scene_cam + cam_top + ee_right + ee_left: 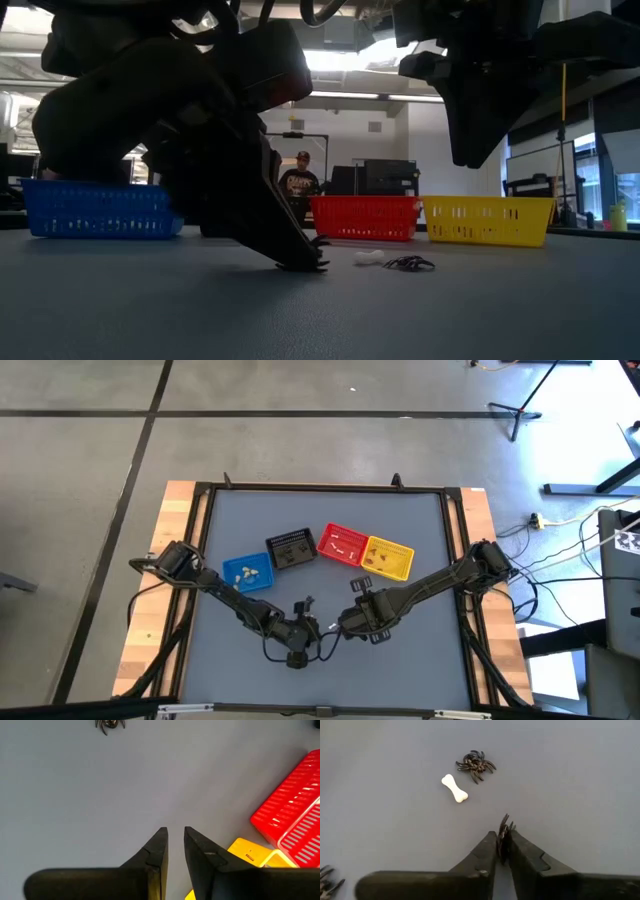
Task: Sort Halloween decoration
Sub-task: Put the black spider toy into the black bin
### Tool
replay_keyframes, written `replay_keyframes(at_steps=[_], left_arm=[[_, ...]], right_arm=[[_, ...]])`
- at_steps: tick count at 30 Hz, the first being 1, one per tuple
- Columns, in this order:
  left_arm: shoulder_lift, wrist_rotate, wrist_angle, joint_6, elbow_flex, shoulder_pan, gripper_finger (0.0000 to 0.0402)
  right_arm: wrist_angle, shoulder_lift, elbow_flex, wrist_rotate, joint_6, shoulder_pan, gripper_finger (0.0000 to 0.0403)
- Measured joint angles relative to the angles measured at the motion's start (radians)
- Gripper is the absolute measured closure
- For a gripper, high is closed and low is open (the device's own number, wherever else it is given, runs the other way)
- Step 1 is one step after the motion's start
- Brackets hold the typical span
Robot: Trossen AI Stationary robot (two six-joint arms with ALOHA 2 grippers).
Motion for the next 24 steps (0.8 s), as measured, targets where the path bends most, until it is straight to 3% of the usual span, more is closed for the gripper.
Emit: replay_keyframes(at_steps=[5,15,24], left_arm=[[-0.005,0.011,-0.001,-0.003,-0.001,0.000,0.0395],[-0.037,0.054,-0.020,-0.002,-0.003,0.009,0.0399],[-0.247,0.075,-0.304,0.053,-0.003,0.073,0.0401]], right_arm=[[0.000,0.000,0.000,0.000,0.000,0.000,0.0343],[0.000,0.000,0.000,0.000,0.000,0.000,0.0343],[0.000,0.000,0.000,0.000,0.000,0.000,0.0343]])
